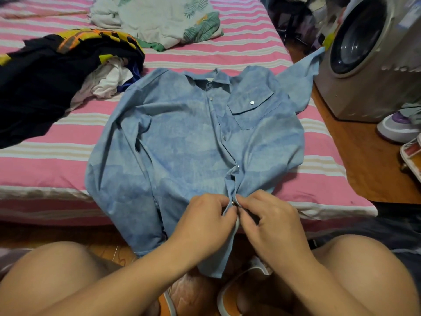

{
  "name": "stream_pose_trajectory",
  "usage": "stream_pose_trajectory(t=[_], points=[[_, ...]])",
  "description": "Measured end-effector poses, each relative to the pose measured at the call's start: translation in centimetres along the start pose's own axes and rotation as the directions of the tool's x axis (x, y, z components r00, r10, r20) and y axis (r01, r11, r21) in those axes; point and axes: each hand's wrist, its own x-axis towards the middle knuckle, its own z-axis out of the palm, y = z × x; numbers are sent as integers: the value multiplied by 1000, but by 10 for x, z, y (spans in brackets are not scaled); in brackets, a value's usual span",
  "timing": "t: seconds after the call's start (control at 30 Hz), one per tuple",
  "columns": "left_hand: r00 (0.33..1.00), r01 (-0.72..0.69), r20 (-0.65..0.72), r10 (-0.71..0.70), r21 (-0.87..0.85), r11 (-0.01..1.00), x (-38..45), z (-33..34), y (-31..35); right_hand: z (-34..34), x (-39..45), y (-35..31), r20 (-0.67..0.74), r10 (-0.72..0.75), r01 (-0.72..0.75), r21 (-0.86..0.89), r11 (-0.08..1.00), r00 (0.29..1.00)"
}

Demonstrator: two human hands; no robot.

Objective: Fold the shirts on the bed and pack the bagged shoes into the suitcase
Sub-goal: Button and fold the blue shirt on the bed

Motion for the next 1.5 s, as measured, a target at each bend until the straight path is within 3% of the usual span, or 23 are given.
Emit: stream_pose_trajectory(t=[0.3,0.57,0.63,0.7,0.73,0.8,0.87,0.93,1.07,1.17,1.23,1.33,1.4,1.5], points=[[997,59,59,-55,-67,996,3,-5,2,2,-2,0,17,-10,9,27,1000,1000],[1000,-2,12,1,55,998,7,1,1,3,2,8,63,-47,48,-10,999,997],[979,-60,203,10,245,968,18,-11,3,2,6,10,189,-32,45,-66,997,982],[882,-121,467,-65,358,926,29,-29,6,0,19,8,405,41,29,-166,986,913],[837,-108,536,-112,362,926,36,-40,8,-4,31,7,460,78,-1,-166,986,884],[885,104,433,-172,176,979,57,-64,2,-15,67,11,414,129,-90,-112,990,901],[975,197,103,-197,10,980,90,-88,-19,-23,118,26,235,151,-124,-126,984,960],[975,172,-158,-153,115,978,129,-116,-40,-20,180,50,131,164,-137,-195,971,978],[920,204,-384,-80,294,934,220,-171,-90,19,311,107,146,135,-66,-402,913,980],[882,304,-461,-100,394,868,303,-202,-131,54,398,151,161,109,10,-600,800,981],[874,383,-434,-220,335,861,347,-207,-164,79,441,184,282,167,68,-665,744,945],[894,380,-380,-238,362,851,366,-185,-208,108,459,225,523,297,86,-589,804,799],[897,349,-400,-187,381,856,351,-172,-216,107,451,235,538,298,32,-520,853,789],[905,358,-338,-257,280,891,326,-184,-194,73,441,218,496,308,-19,-506,862,812]])
